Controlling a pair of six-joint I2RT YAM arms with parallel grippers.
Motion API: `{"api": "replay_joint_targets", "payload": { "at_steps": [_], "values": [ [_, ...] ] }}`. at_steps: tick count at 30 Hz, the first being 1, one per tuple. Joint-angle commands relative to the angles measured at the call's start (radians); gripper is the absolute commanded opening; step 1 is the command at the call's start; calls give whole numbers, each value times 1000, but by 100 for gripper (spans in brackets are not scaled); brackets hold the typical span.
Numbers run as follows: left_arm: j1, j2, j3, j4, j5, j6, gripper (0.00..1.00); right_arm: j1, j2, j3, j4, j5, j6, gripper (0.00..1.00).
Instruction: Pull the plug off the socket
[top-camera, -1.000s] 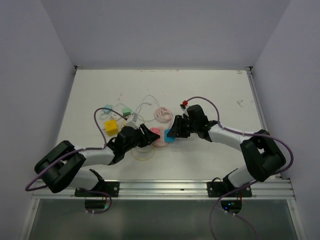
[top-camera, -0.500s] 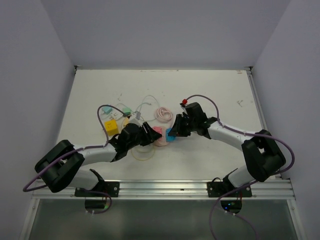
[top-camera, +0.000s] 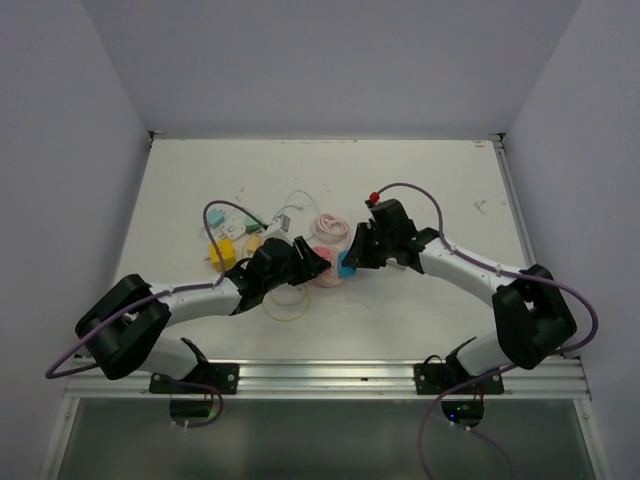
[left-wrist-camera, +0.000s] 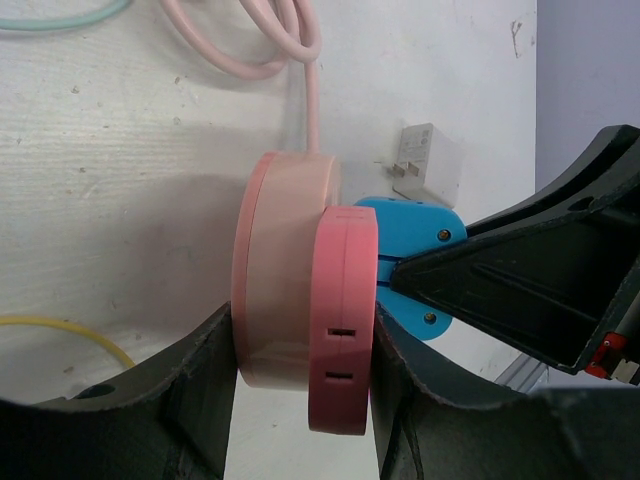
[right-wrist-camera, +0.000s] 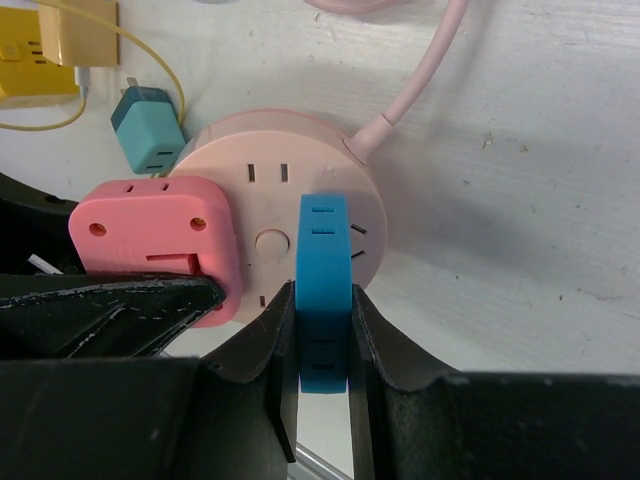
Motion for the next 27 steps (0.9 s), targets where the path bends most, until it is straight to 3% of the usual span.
{"api": "replay_joint_targets", "payload": {
  "at_steps": [1, 19, 22, 27],
  "values": [
    [27, 60, -17, -271, -246, 47, 0, -5, -105, 79, -39, -31, -5, 0],
    [27, 67, 6, -329, -280, 21, 0, -86, -210, 124, -104, -105, -25, 0],
    [27, 31, 24, -387, -286, 21, 0, -86, -221, 136, -116, -111, -30, 0],
    [25, -113, 30, -347, -274, 51, 0, -112, -236, 144, -119, -100, -54, 0]
  ]
}}
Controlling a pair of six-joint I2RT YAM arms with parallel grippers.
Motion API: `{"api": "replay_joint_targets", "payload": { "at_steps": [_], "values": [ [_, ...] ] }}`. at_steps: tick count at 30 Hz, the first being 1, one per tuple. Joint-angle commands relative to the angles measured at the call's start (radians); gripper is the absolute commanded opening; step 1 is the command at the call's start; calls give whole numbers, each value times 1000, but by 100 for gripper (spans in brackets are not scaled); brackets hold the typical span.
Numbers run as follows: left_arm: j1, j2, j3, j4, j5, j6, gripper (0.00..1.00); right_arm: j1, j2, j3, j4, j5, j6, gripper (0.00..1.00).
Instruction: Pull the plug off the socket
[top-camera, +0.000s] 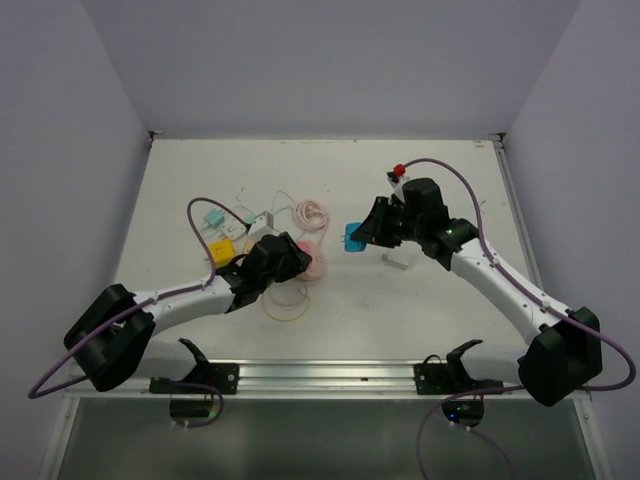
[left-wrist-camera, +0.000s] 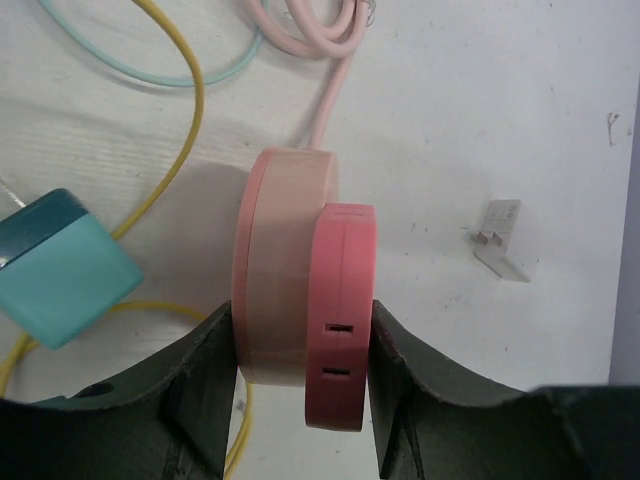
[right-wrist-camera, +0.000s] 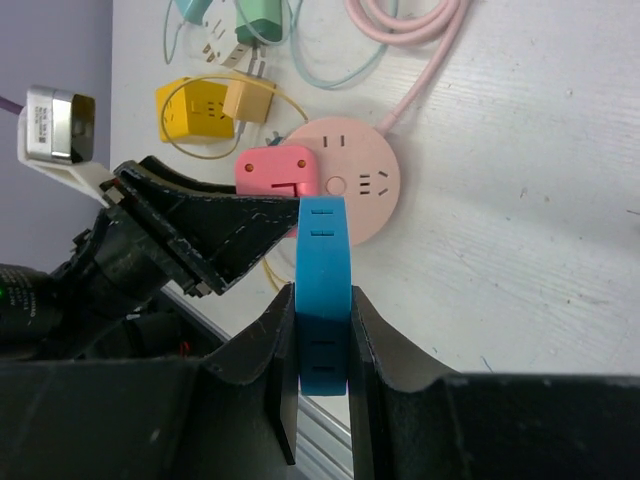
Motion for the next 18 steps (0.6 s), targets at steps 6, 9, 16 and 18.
{"api": "replay_joint_targets", "payload": {
  "at_steps": [6, 9, 16, 18],
  "values": [
    [8, -106, -44, -3, 10, 107, 0, -168, -26, -116, 125, -88, -9, 0],
    [11, -118, -87, 77, 76, 116, 0, -203, 11, -173, 214, -129, -23, 0],
    [14, -133, -101, 160, 163, 153, 0, -209, 175, -241, 453, -263, 0, 0],
    [14, -132, -107, 180, 180, 157, 0, -211, 209, -250, 501, -268, -4, 0]
  ]
}}
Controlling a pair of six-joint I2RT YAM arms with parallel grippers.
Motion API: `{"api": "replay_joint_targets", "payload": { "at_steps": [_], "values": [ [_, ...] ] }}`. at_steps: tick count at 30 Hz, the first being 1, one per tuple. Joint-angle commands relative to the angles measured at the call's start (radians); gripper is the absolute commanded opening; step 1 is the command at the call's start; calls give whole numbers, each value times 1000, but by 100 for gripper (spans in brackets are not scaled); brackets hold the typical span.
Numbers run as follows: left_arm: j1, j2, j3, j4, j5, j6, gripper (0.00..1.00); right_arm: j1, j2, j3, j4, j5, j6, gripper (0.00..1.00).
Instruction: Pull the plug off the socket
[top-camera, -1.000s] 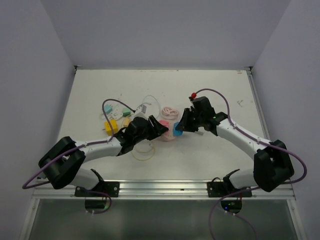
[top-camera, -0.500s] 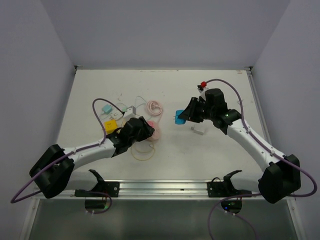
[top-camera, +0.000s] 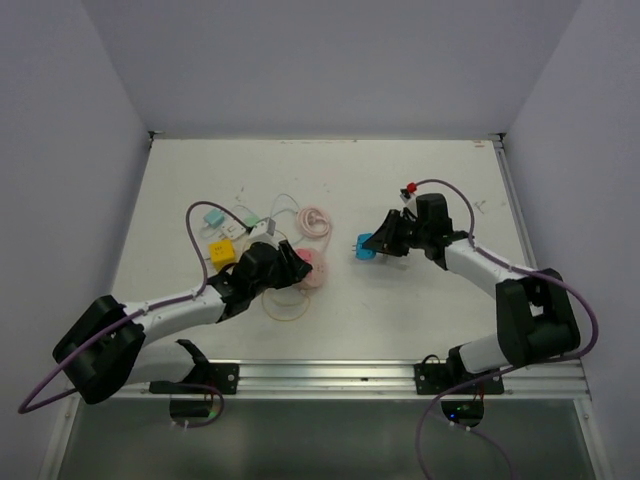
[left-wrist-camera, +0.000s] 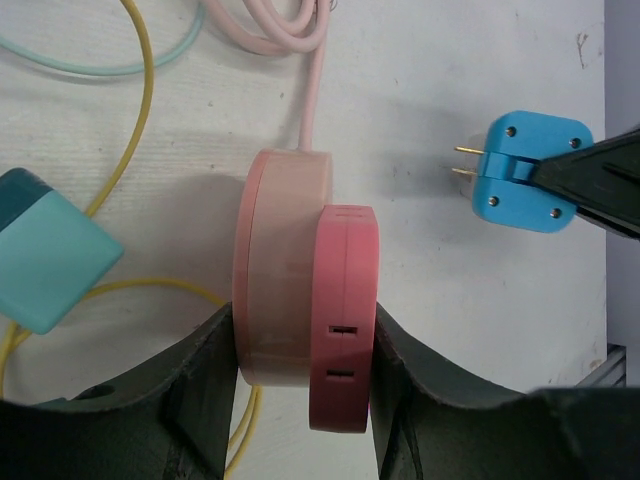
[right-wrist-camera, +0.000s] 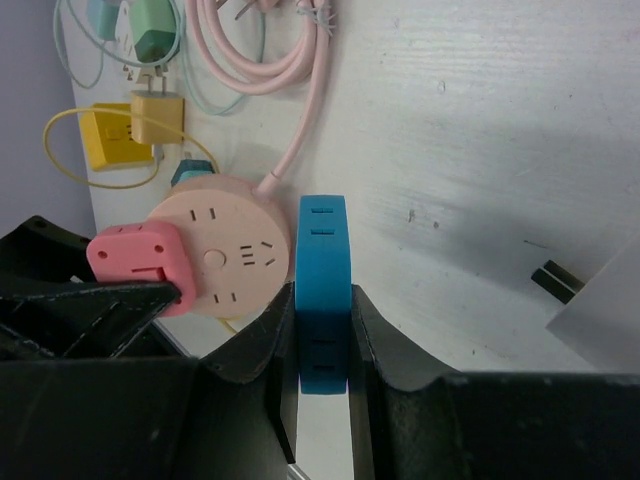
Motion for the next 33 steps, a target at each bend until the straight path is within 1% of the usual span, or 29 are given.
{"api": "replay_joint_targets", "payload": {
  "at_steps": [1, 3, 5, 6, 8, 9, 10, 11, 12, 14, 15, 16, 17, 20, 21, 23, 24, 27, 28, 30, 31, 33],
  "values": [
    [4, -28, -12, 127, 70, 40, 0, -1, 64, -19, 183, -70, 0, 0],
    [4, -26, -26, 153, 82, 37, 0, -6, 92, -30, 196, -64, -15, 1],
    [7, -14, -33, 170, 101, 33, 0, -13, 127, -41, 199, -63, -19, 7],
    [9, -9, -35, 176, 108, 30, 0, -21, 132, -47, 200, -61, -20, 13],
    [9, 10, -35, 194, 131, 29, 0, -27, 124, -64, 194, -32, -26, 20],
    [10, 20, -35, 204, 142, 29, 0, -35, 116, -67, 170, -18, -34, 28],
    [10, 41, -35, 211, 142, 29, 0, -35, 112, -64, 150, -6, -45, 32],
    [10, 52, -35, 230, 171, 26, 0, -38, 95, -63, 110, 24, -66, 37],
    [10, 66, -33, 240, 196, 23, 0, -38, 86, -61, 90, 40, -74, 45],
    [10, 110, -27, 270, 222, 14, 0, -38, 49, -61, 45, 90, -95, 53],
    [9, 125, -24, 274, 242, 7, 0, -39, 35, -61, 32, 110, -101, 61],
    [10, 154, -23, 288, 251, 4, 0, -39, 21, -61, 6, 129, -109, 65],
    [10, 167, -23, 294, 257, -5, 1, -39, -6, -59, -28, 169, -115, 72],
    [10, 195, -20, 303, 274, -16, 3, -39, -61, -64, -94, 232, -134, 80],
    [10, 198, -20, 308, 283, -19, 3, -38, -103, -67, -103, 258, -140, 85],
    [12, 199, -23, 326, 294, -35, 2, -38, -150, -81, -113, 264, -153, 90],
    [14, 198, -26, 336, 306, -42, 1, -38, -193, -96, -108, 229, -154, 91],
    [20, 199, -26, 383, 341, -74, 0, -38, -252, -133, -61, 146, -138, 94],
    [21, 199, -24, 398, 352, -83, 0, -38, -261, -142, -45, 88, -129, 95],
    [32, 201, -23, 452, 389, -115, 0, -36, -272, -158, 4, 30, -100, 97],
    [35, 204, -24, 501, 403, -131, 0, -36, -276, -174, 24, -25, -76, 98],
    [44, 205, -23, 553, 436, -169, 0, -32, -276, -191, 99, -70, -46, 98]
  ]
}}
